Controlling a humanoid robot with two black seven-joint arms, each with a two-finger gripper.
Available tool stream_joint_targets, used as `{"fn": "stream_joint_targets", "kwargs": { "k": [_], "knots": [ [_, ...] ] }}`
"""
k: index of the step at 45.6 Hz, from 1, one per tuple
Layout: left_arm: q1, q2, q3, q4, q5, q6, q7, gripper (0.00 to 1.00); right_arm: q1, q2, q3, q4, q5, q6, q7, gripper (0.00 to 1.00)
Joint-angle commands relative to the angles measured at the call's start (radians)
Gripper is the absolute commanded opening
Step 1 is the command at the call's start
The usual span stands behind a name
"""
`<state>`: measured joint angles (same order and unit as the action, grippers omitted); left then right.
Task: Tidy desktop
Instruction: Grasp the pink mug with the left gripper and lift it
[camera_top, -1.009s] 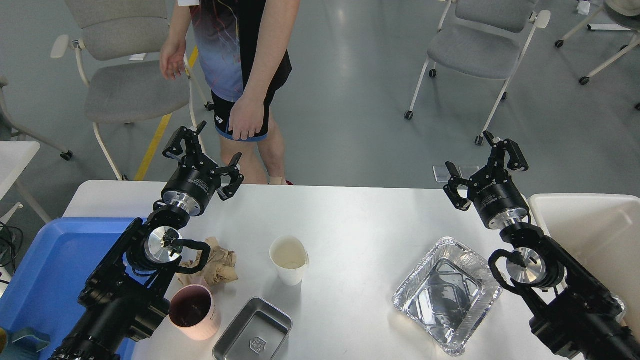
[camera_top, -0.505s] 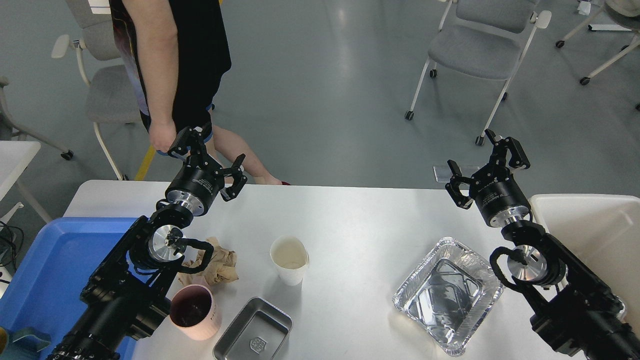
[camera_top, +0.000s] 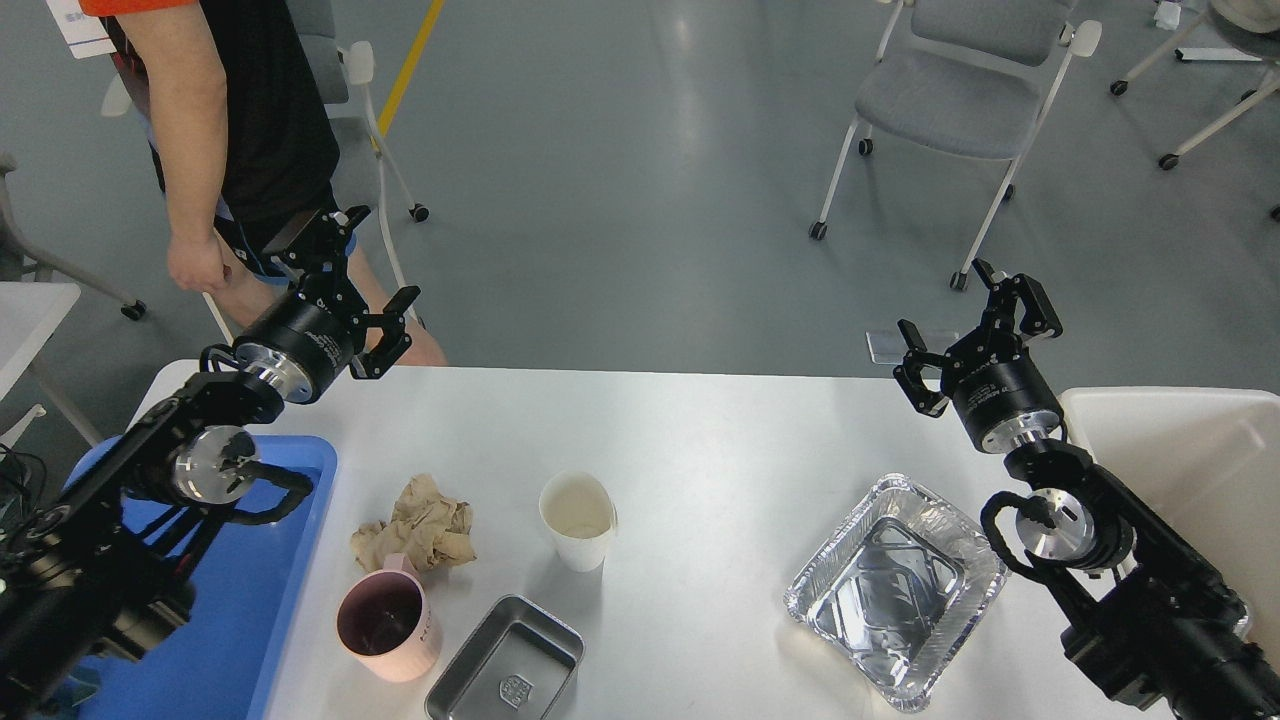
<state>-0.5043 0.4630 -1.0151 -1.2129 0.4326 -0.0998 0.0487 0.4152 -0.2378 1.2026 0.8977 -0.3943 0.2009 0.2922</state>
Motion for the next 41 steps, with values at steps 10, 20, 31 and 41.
{"fn": "stream_joint_targets", "kwargs": {
  "k": [10,20,31,41],
  "knots": [
    [-0.151,0.552,0.381,-0.299,0.003,-0.106,0.243,0.97,0.019,0.0,0.0,-0.022,0.0,0.0,0.001,1.0],
    [-0.324,0.812,0.693,-0.433,0.012,-0.218,0.281,0.96,0.017,0.002,0.0,-0.023,0.0,0.002,0.002,1.0],
    [-0.329,0.974,0.783,-0.454,0.055,-0.317,0.298,0.96,0.016,0.003,0.0,-0.023,0.0,0.002,0.002,1.0],
    [-0.301,0.942,0.865,-0.454,0.097,-0.339,0.293,0.96,0.005,0.009,0.0,-0.022,0.0,0.0,0.005,1.0]
  ]
}}
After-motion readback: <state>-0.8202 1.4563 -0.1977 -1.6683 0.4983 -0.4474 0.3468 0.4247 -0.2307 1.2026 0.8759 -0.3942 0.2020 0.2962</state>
